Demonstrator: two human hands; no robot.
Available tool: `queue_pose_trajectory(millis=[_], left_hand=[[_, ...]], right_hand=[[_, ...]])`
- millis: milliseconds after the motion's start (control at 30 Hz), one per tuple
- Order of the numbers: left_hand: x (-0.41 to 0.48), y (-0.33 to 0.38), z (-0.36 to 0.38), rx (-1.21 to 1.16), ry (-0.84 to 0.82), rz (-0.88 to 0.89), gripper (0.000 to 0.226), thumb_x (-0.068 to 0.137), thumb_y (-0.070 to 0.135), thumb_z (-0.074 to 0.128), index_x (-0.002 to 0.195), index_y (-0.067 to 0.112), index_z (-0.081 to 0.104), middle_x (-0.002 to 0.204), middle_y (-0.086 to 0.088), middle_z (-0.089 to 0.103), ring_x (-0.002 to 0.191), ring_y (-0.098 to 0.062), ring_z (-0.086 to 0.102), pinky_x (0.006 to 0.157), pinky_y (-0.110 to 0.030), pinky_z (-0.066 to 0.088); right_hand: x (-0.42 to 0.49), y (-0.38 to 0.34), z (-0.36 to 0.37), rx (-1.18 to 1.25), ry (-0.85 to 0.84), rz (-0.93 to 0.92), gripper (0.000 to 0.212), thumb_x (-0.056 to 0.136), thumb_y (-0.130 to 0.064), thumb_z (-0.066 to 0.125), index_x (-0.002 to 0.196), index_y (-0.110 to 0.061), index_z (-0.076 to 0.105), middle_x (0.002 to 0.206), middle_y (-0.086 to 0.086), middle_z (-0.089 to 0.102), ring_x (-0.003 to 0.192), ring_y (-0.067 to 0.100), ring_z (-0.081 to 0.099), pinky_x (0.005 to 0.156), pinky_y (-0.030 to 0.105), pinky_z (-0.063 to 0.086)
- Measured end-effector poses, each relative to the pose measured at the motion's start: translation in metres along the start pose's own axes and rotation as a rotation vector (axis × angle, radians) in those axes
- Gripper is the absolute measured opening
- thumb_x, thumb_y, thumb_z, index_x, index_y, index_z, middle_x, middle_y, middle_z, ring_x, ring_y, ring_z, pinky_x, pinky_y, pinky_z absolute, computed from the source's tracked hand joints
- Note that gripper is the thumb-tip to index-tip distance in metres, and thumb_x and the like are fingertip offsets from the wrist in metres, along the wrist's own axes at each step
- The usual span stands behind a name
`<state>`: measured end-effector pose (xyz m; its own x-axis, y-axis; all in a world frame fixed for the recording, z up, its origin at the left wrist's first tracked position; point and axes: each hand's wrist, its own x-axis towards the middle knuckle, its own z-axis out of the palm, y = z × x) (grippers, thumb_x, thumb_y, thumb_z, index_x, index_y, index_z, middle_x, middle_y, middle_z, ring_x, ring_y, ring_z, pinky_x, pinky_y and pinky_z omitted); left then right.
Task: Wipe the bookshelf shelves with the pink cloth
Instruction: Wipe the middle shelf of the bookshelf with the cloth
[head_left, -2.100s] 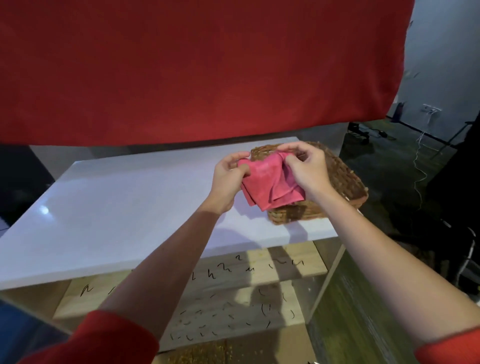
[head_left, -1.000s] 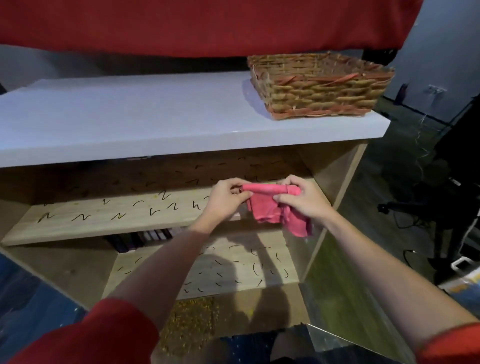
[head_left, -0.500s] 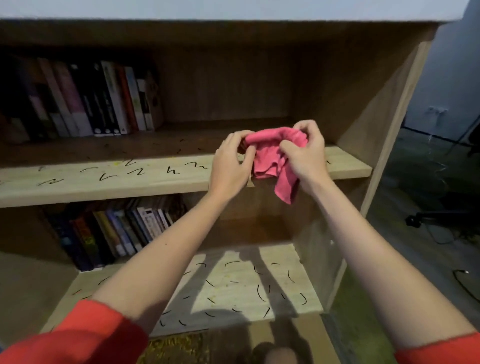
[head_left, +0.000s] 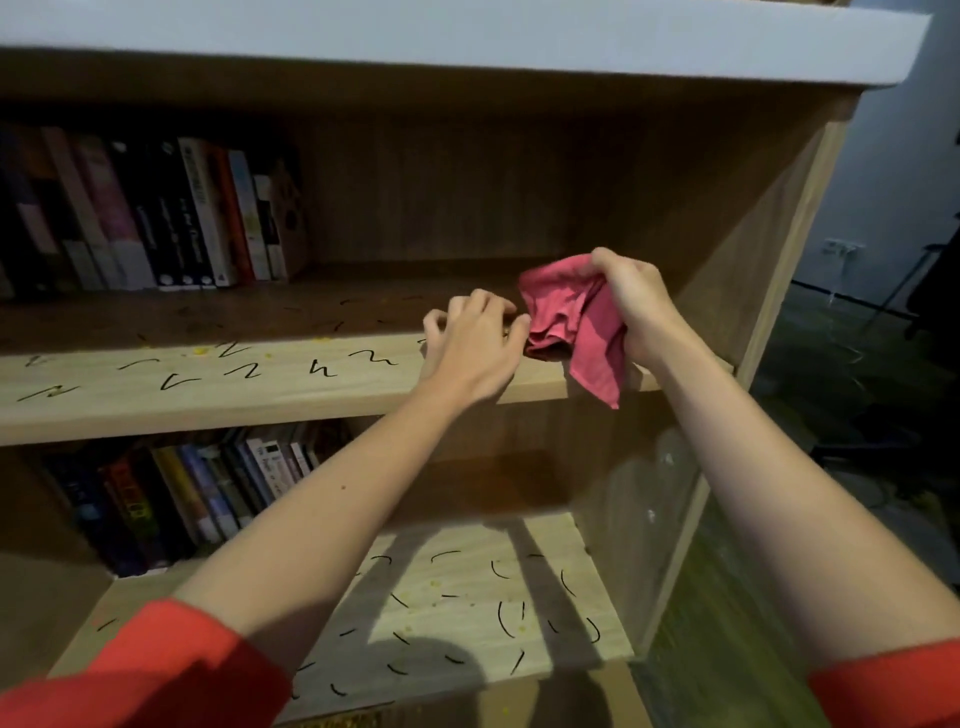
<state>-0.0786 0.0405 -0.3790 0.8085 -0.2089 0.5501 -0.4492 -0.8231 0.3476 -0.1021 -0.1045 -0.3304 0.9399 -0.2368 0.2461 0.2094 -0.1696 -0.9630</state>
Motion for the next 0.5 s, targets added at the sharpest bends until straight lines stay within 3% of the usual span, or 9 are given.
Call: queue_pose_trajectory(millis=[67,233,300,333,400,500], left_hand=[[0.004,0.001,0.005,-0.007,0.02,-0.009,0.04,0.099,0.042,0.028,0.119,0.021,0.055,0.126,0.003,0.049,0.121,-0.014,0.037,0.104,-0.038,0.016],[0.006,-0.005,0.011,-0.035,0.089,-0.044,0.038,0.1,0.037,0.026,0.121,0.019,0.053,0.126,0.004,0.05,0.122,-0.011,0.038,0.11,-0.04,0.012],[0.006,-0.005,0.011,-0.047,0.115,-0.055,0.036,0.1,0.033,0.027,0.12,0.02,0.054,0.126,0.004,0.05,0.122,-0.01,0.038,0.11,-0.04,0.01],[0.005,-0.004,0.011,-0.044,0.14,-0.052,0.035,0.1,0.032,0.028,0.119,0.02,0.055,0.124,0.005,0.051,0.121,-0.01,0.038,0.111,-0.039,0.009],[0.004,-0.003,0.01,-0.04,0.172,-0.044,0.033,0.099,0.029,0.03,0.116,0.02,0.056,0.122,0.006,0.052,0.121,-0.009,0.039,0.111,-0.038,0.008],[0.003,-0.002,0.009,-0.04,0.175,-0.066,0.032,0.099,0.026,0.031,0.117,0.02,0.056,0.123,0.005,0.053,0.121,-0.01,0.039,0.111,-0.038,0.009]], right_hand=[[0.01,0.003,-0.006,-0.012,0.013,-0.02,0.019,0.088,-0.021,0.051,0.079,-0.022,0.068,0.088,0.006,0.066,0.085,0.022,0.061,0.077,0.032,0.048],[0.04,0.01,-0.034,-0.196,0.216,-0.155,0.021,0.089,-0.015,0.051,0.07,-0.023,0.052,0.063,-0.005,0.048,0.057,0.008,0.045,0.052,0.017,0.036],[0.049,0.015,-0.044,-0.337,0.262,-0.178,0.026,0.089,-0.015,0.053,0.066,-0.022,0.047,0.061,-0.006,0.045,0.054,0.006,0.042,0.049,0.013,0.036],[0.053,0.019,-0.045,-0.413,0.254,-0.168,0.024,0.089,-0.017,0.054,0.065,-0.02,0.048,0.063,-0.003,0.05,0.057,0.009,0.048,0.056,0.016,0.043],[0.059,0.028,-0.039,-0.556,0.21,-0.12,0.017,0.085,-0.024,0.058,0.071,-0.015,0.058,0.079,0.01,0.063,0.078,0.024,0.061,0.078,0.036,0.052],[0.048,0.033,-0.009,-0.76,0.037,-0.112,0.031,0.085,-0.034,0.057,0.104,-0.011,0.067,0.11,0.011,0.064,0.108,0.029,0.054,0.095,0.044,0.045]])
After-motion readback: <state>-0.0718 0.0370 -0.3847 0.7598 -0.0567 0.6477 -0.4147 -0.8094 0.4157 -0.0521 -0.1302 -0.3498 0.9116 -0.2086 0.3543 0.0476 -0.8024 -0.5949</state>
